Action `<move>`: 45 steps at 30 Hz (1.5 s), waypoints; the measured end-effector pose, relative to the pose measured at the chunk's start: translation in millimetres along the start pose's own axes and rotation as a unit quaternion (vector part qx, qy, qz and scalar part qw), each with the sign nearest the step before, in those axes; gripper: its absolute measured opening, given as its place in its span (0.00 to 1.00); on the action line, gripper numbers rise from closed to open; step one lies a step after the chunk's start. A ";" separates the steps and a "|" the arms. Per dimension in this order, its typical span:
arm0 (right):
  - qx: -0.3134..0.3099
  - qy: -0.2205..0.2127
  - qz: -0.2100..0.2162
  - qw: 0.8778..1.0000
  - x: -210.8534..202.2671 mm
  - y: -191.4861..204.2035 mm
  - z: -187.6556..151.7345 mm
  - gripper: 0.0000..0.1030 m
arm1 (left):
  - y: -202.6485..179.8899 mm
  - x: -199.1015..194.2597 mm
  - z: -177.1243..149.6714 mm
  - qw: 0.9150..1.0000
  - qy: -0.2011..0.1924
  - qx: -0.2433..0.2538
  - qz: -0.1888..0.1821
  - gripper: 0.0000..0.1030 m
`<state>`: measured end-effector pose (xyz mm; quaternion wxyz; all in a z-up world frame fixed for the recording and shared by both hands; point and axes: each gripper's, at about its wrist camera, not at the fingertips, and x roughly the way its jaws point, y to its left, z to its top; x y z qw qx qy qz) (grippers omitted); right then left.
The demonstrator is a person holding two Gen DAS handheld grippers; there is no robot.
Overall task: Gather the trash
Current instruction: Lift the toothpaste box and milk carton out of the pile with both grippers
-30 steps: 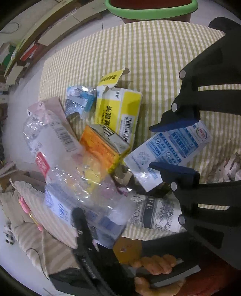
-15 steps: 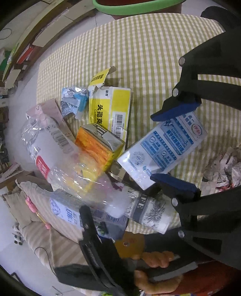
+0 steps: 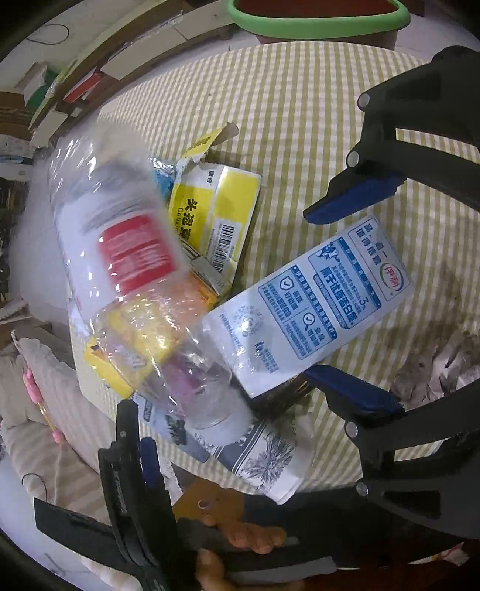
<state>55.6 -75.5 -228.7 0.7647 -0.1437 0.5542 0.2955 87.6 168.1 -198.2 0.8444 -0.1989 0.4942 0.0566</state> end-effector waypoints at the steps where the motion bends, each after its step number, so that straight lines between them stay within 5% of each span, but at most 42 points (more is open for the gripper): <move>1: -0.001 0.003 -0.001 1.000 1.6 -0.2 0.0 0.73 | 0.5 4.0 -0.2 1.000 0.003 0.004 0.007 0.78; 9: -0.013 0.006 -0.012 1.000 3.6 8.2 -8.4 0.64 | 1.1 39.6 -6.7 0.996 0.041 0.029 0.074 0.79; 14: -0.007 0.003 -0.012 1.000 3.7 7.2 -10.9 0.65 | -0.6 47.1 -2.0 0.994 0.029 0.044 0.096 0.78; 17: -0.008 -0.005 -0.018 1.000 -0.2 7.1 -13.4 0.66 | 0.9 46.6 1.5 0.994 0.024 0.045 0.094 0.64; 20: 0.003 -0.014 -0.011 1.000 -2.8 7.1 -10.3 0.70 | 4.1 43.6 2.5 0.995 0.019 0.043 0.086 0.43; 31: 0.006 -0.054 0.029 0.998 -33.9 9.5 -3.6 0.54 | -4.6 -17.9 -17.5 0.998 -0.034 0.008 0.046 0.44; 37: 0.036 -0.084 0.066 0.994 -66.4 -1.2 -5.2 0.54 | -41.2 -59.9 -24.5 0.997 -0.069 0.018 0.018 0.44; 45: 0.072 -0.135 0.064 0.986 -110.2 -27.4 -28.0 0.54 | -106.3 -82.7 -24.0 0.993 -0.097 0.066 -0.013 0.44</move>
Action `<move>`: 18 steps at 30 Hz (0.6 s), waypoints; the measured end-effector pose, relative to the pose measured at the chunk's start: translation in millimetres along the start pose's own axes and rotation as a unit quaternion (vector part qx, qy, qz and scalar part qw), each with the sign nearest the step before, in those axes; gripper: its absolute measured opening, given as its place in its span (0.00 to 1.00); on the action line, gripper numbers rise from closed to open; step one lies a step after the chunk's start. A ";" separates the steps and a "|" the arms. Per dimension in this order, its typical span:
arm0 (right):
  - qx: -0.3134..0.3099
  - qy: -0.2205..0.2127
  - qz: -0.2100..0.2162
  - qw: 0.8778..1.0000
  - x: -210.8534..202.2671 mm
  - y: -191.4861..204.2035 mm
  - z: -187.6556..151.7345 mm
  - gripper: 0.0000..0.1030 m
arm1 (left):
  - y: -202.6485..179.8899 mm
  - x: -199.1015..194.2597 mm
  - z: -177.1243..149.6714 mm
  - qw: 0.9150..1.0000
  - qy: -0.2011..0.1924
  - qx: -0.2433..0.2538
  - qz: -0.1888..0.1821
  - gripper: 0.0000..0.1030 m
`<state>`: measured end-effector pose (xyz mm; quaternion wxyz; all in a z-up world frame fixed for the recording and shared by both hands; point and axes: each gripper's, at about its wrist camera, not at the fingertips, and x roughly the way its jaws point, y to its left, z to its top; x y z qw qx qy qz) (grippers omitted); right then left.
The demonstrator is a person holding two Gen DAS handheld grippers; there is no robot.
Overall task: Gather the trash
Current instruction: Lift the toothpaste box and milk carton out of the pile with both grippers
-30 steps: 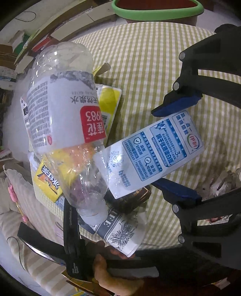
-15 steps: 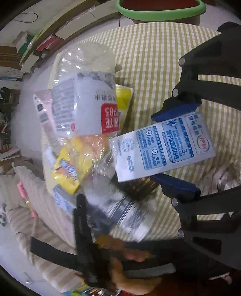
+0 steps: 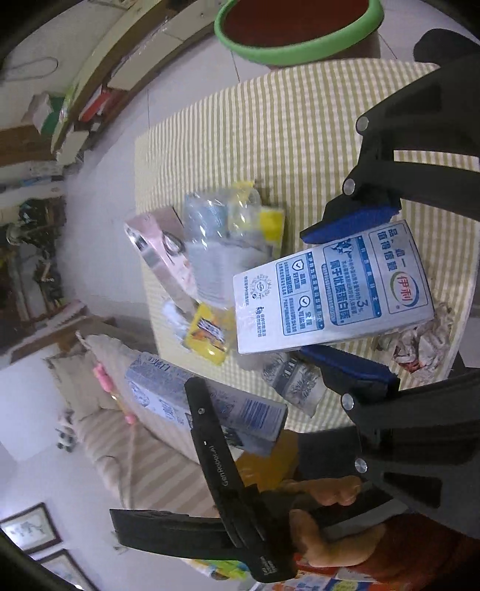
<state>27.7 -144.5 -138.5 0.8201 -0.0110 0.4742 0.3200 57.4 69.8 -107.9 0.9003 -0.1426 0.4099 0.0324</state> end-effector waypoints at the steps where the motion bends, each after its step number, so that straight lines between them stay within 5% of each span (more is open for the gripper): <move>1: 0.005 -0.003 -0.002 1.000 -2.0 -3.3 -1.4 0.54 | -7.6 0.2 1.5 1.000 -0.001 0.007 -0.004 0.44; 18: 0.062 -0.007 0.001 0.998 -21.4 -44.1 -21.0 0.53 | -63.8 6.4 -0.8 0.998 0.002 0.063 -0.027 0.44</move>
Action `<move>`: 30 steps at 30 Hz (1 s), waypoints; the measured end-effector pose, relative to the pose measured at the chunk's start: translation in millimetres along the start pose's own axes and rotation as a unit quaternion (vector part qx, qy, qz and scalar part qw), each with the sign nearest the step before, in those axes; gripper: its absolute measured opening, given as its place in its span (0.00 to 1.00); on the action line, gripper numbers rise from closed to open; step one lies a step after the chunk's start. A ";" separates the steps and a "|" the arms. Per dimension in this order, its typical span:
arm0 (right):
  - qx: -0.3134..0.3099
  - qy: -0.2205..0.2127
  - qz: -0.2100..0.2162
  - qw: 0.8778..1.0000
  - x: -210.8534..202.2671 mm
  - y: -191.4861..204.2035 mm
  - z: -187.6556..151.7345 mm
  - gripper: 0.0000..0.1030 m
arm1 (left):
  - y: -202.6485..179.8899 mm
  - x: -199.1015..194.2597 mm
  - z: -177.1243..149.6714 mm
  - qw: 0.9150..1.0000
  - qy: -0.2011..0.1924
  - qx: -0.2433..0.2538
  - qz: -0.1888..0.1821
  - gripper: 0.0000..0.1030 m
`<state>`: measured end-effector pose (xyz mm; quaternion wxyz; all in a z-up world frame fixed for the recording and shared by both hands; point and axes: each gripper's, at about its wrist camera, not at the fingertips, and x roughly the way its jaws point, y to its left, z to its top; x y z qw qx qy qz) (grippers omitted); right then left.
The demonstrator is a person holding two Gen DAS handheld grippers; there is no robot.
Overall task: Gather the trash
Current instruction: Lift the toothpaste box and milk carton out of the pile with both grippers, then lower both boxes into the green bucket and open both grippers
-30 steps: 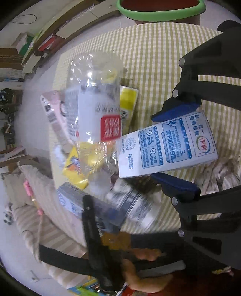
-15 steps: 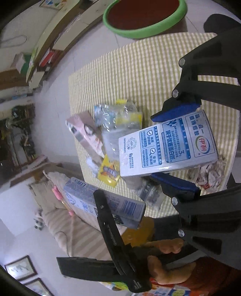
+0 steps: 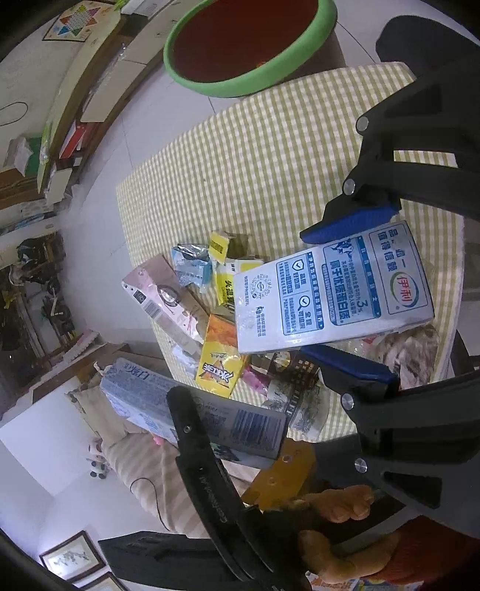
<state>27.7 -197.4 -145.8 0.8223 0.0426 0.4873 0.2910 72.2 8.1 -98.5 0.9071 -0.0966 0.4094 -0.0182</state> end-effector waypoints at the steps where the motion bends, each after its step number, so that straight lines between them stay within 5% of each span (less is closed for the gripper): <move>1: 0.001 -0.001 0.000 1.000 -0.9 -0.6 -0.8 0.53 | 0.3 -0.3 -1.2 1.000 0.001 0.000 0.000 0.44; 11: 0.025 -0.075 -0.050 0.996 -47.6 -23.1 13.0 0.53 | -5.0 -10.2 4.8 0.999 -0.022 0.024 -0.015 0.44; 30: 0.062 -0.192 -0.099 0.974 -128.5 -68.8 46.2 0.53 | -81.1 -23.4 32.6 0.991 -0.057 0.092 -0.078 0.44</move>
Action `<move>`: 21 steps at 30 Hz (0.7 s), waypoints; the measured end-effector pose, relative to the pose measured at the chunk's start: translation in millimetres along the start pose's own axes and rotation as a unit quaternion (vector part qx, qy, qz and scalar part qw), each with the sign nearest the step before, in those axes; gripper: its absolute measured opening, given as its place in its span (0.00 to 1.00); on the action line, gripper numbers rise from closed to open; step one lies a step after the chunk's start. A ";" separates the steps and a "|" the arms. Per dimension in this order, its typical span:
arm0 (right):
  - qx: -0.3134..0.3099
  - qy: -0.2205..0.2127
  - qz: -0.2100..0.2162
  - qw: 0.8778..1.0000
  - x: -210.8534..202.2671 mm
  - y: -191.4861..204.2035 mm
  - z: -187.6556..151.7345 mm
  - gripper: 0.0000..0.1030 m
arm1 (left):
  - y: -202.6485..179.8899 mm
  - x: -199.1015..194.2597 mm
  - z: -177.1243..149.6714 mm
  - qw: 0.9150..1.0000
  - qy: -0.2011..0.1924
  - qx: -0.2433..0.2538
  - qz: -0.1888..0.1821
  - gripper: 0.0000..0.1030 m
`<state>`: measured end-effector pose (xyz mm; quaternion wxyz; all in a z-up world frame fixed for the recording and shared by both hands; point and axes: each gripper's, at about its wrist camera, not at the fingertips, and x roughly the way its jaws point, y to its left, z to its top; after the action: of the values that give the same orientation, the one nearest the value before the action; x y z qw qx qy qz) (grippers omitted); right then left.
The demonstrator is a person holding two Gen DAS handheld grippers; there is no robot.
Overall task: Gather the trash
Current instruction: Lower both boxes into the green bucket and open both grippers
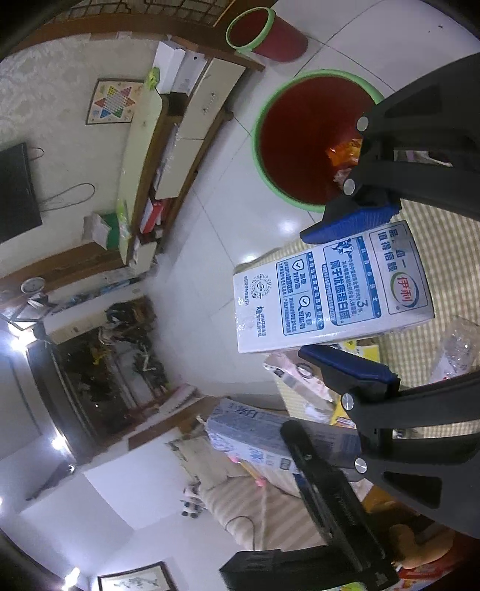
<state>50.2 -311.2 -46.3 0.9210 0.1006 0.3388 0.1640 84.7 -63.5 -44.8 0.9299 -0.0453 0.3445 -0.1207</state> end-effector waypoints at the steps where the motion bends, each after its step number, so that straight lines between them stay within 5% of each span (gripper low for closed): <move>1: 0.001 -0.003 -0.003 1.000 -1.1 -2.8 1.4 0.53 | -2.3 1.4 0.9 1.000 0.001 0.002 -0.002 0.44; 21: 0.133 -0.016 -0.106 0.985 -10.1 -129.5 -6.2 0.53 | -107.7 96.6 -5.8 0.990 0.080 0.070 -0.096 0.44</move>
<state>69.2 -434.4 -83.4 0.9168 0.1878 0.3520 0.0175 130.9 -192.4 -92.0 0.8841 -0.0034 0.4028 -0.2366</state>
